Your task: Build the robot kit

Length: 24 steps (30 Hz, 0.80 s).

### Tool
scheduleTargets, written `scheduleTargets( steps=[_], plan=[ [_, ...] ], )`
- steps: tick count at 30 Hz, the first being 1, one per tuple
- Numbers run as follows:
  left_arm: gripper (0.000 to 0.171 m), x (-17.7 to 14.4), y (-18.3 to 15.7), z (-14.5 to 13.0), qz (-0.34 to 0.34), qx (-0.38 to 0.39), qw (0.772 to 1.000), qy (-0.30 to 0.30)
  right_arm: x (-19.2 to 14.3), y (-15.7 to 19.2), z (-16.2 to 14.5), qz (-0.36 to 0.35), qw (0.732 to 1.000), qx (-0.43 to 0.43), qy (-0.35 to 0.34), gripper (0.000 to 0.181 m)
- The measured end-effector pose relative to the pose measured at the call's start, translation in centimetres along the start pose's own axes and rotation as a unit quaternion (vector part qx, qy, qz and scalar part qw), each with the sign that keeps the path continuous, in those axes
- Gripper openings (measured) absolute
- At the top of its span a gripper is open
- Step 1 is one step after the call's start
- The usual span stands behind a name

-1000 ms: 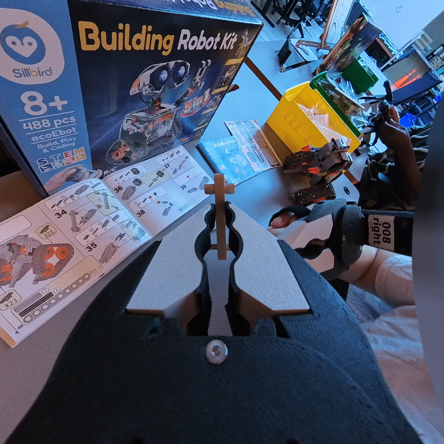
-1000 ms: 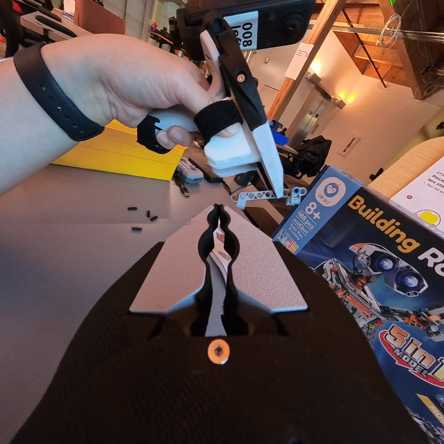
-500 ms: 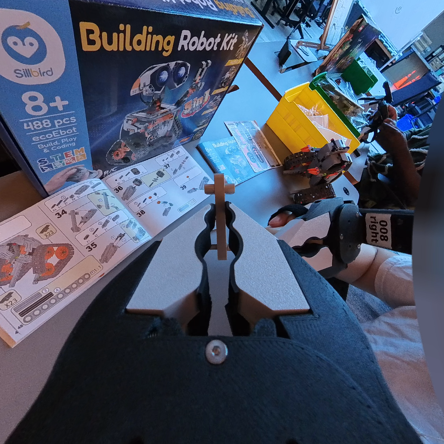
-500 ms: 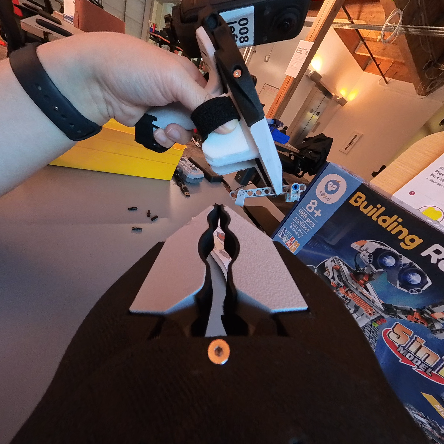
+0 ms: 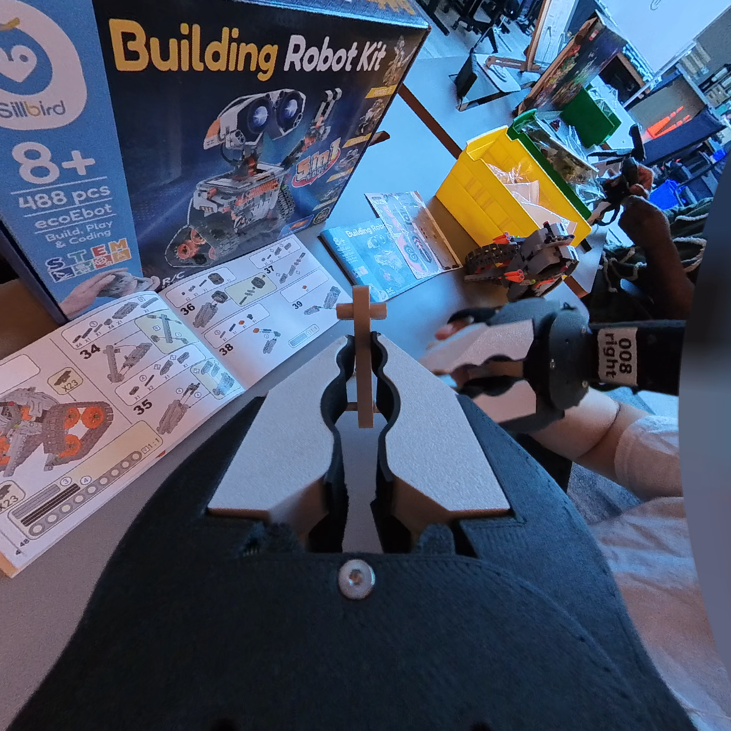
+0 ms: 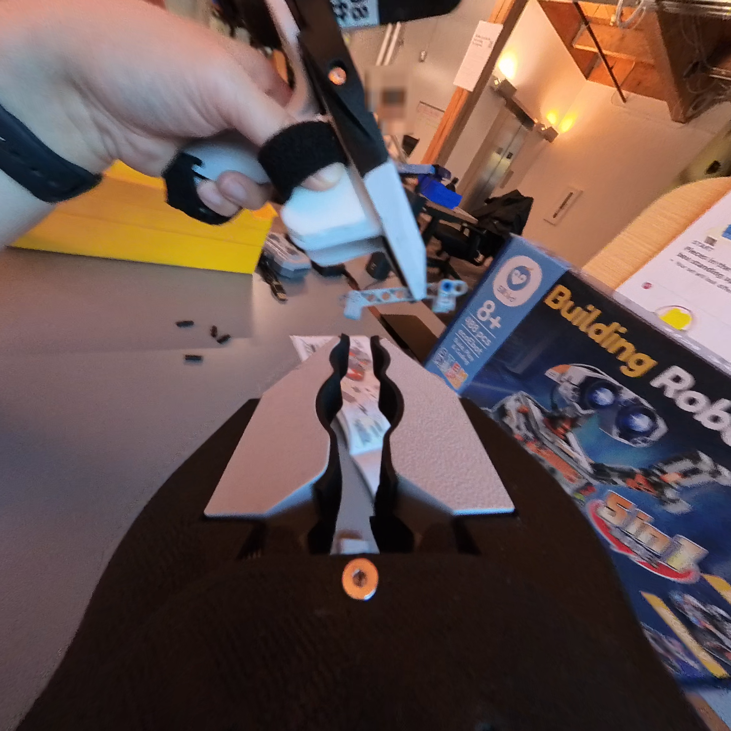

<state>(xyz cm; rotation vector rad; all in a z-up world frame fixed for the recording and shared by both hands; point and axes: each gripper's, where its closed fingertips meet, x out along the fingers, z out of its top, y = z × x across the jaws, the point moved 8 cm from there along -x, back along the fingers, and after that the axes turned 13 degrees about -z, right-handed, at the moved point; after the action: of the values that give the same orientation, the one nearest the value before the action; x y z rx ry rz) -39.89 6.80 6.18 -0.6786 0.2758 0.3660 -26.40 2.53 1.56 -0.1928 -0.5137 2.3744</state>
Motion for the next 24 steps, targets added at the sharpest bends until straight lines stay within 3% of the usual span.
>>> scheduleTargets(
  steps=[5, 10, 15, 24],
  plan=[
    [0.005, -0.5, 0.6, -0.2, 0.016, -0.008, 1.000, 0.008, -0.4, -4.8, -1.8, -0.073, 0.995, 0.003, 0.063, 0.009],
    [0.006, -1.0, 1.0, -0.3, 0.023, -0.017, 1.000, 0.010, -0.6, -6.6, -2.5, -0.072, 0.992, 0.067, 0.077, 0.009],
    [0.006, -0.9, 1.2, -0.6, 0.026, -0.024, 0.999, 0.023, -0.4, -5.6, -2.3, -0.031, 0.994, 0.068, 0.077, 0.010],
    [0.006, 0.5, 2.2, -1.4, 0.043, -0.043, 0.996, 0.061, 1.0, -0.5, -1.9, 0.060, 0.990, 0.095, 0.083, 0.017]
  ],
)
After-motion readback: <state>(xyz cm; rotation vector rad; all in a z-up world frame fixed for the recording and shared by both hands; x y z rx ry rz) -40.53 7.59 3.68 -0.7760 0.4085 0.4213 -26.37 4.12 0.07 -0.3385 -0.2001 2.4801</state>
